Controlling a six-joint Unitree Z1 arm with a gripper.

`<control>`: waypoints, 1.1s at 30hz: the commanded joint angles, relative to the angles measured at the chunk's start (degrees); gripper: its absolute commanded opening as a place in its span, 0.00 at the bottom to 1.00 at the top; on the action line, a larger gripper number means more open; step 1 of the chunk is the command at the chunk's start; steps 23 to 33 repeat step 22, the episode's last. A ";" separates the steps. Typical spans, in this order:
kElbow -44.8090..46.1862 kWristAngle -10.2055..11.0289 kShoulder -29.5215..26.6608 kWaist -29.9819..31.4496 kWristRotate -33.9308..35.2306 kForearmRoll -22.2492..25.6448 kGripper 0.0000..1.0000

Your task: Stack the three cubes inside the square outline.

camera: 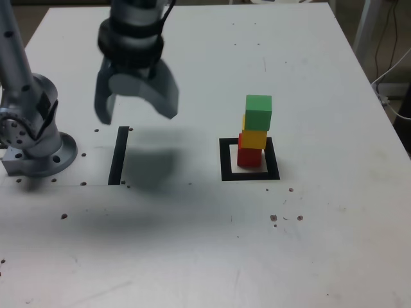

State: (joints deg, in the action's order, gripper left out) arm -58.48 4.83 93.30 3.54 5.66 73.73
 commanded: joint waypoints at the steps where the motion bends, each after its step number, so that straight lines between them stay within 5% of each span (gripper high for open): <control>1: 2.58 -0.41 -0.71 0.07 0.39 -1.96 1.00; 13: 10.29 -3.06 -3.08 0.07 0.72 -9.05 1.00; 33: 11.43 -3.72 -4.79 0.07 0.22 -9.35 1.00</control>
